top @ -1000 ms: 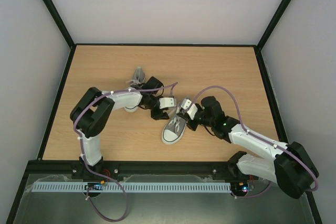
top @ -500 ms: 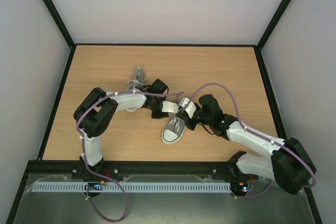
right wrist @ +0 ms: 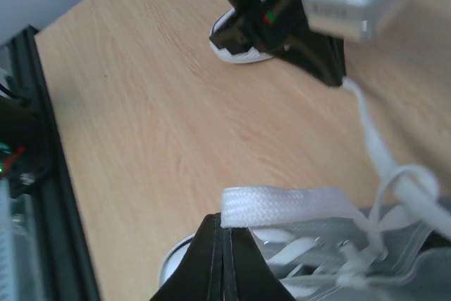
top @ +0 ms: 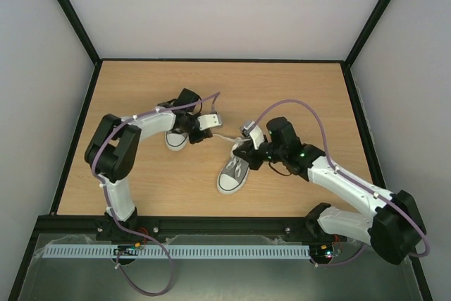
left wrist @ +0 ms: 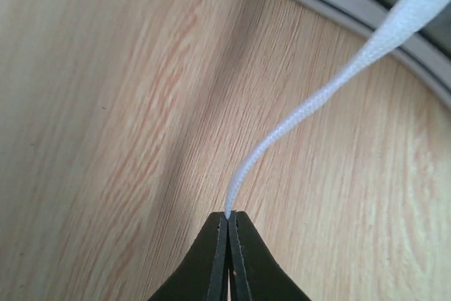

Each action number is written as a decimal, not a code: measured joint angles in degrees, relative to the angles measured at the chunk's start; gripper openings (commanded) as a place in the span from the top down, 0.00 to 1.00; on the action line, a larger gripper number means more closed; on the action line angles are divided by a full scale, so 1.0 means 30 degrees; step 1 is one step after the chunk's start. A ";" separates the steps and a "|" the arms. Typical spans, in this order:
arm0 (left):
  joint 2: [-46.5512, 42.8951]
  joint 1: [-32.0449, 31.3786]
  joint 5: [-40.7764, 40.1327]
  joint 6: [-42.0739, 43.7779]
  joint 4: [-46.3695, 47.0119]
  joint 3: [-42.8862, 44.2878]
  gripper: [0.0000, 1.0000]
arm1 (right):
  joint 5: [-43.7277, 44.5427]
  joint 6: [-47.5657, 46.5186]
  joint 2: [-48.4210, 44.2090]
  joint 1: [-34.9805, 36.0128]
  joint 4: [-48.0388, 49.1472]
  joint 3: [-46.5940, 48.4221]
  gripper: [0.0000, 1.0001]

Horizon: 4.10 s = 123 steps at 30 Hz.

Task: Tie the shoes
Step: Wrap the shoelace around the shoelace.

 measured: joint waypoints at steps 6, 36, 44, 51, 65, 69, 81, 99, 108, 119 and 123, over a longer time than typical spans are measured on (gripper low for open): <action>-0.2062 0.0284 0.1304 -0.0226 -0.0969 -0.0095 0.98 | -0.0656 0.5370 -0.3694 -0.0736 -0.1821 -0.0495 0.99; -0.5785 0.4226 0.2361 0.1472 -0.5435 -0.3548 0.98 | 1.2954 2.4283 -1.6094 -0.5085 -0.5727 -1.0171 0.99; -0.4860 0.5909 0.0816 0.1676 -0.4561 -0.3869 0.98 | 1.2786 2.4407 -1.5103 -0.7679 -0.5195 -1.0295 0.99; -0.5049 0.6819 0.1056 0.2018 -0.4481 -0.4255 0.98 | 1.0491 2.2848 -1.1679 -1.0797 -0.3534 -1.0601 0.99; -0.5967 0.7009 0.2681 0.2667 -0.5719 -0.4240 0.98 | 0.5989 1.6487 -0.4969 -1.0987 -0.1144 -0.8961 0.99; -0.6557 0.5479 0.3169 0.2667 -0.6164 -0.4204 0.98 | 0.5319 1.5671 -0.3934 -0.7788 0.0022 -0.8429 0.99; -0.6368 -0.0226 0.3373 0.1661 -0.5960 -0.4058 0.98 | 0.4262 1.5198 0.0882 -0.3359 0.3636 -0.6149 0.99; -0.6798 0.2127 0.2703 0.0809 -0.7715 -0.3002 0.98 | 0.6477 1.2371 0.1166 -0.3177 -0.1559 -0.1741 0.99; -0.9668 0.2637 0.4976 0.1107 -1.1205 0.2004 0.98 | -0.0423 0.8830 -0.3985 -0.3169 -0.4940 0.1348 0.99; -1.1030 0.2630 0.6812 0.2091 -1.3952 0.2565 0.98 | -0.4116 0.8466 -0.6470 -0.3162 -0.8488 0.2273 0.99; -1.1336 0.2630 0.7045 0.2164 -1.4163 0.2550 0.97 | -0.4473 0.8539 -0.6601 -0.3155 -0.9180 0.2674 0.99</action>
